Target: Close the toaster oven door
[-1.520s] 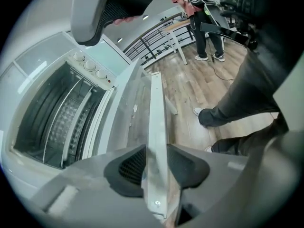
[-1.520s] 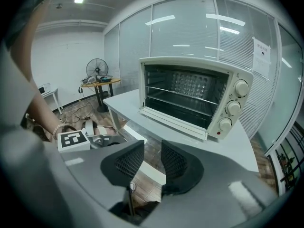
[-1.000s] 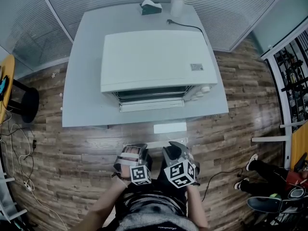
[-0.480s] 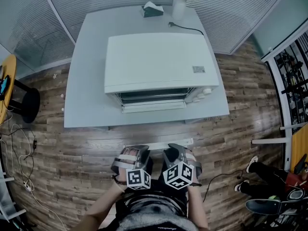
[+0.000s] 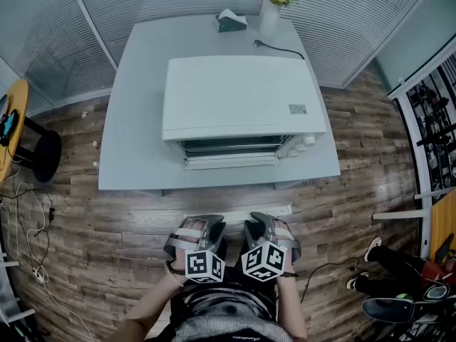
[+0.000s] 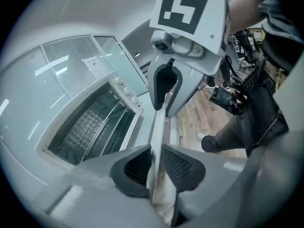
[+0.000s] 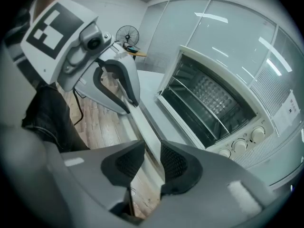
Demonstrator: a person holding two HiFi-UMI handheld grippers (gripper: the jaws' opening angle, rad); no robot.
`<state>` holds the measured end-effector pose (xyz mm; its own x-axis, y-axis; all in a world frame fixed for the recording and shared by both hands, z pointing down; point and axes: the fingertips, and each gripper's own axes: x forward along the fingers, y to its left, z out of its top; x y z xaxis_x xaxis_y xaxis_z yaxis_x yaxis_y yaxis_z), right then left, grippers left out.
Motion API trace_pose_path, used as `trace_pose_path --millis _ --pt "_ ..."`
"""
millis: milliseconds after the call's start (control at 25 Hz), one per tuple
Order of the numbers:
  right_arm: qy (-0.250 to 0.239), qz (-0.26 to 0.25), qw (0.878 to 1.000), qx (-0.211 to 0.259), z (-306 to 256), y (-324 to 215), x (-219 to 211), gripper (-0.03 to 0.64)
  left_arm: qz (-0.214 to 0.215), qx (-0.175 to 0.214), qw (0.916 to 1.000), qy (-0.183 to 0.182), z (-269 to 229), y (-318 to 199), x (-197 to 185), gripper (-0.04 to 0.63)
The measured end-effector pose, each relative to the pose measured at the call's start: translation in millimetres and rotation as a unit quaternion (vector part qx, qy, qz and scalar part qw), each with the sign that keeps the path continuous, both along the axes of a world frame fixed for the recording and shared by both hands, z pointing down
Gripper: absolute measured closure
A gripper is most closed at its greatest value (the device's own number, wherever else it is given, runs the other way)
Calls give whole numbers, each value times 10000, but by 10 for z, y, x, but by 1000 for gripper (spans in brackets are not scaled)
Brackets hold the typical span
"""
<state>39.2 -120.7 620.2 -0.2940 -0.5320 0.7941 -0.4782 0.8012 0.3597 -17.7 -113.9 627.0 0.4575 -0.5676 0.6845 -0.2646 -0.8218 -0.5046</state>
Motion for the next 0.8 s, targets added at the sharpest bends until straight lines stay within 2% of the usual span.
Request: trace_pose_path --millis 120,280,440,640,720,800 --pt "-152 65 9998 53 -93 -49 1 509 -113 0 9997 238 -88 -47 -6 514" --pt "-341 107 9993 123 -224 -111 -14 509 -416 -196 9957 802 -249 -92 -43 505" --pt "-506 141 9984 211 -339 -178 -17 508 -504 -214 9936 992 -382 -65 -96 474" --pt "-587 127 9979 254 -413 -231 -20 508 -425 -220 9951 871 -440 22 -140 462" --pt "-597 129 9978 268 -430 -245 -19 508 -316 -187 9973 635 -373 47 -141 462" --pt "-613 135 9976 290 -453 -254 -26 509 -163 -25 9996 243 -300 51 -152 462"
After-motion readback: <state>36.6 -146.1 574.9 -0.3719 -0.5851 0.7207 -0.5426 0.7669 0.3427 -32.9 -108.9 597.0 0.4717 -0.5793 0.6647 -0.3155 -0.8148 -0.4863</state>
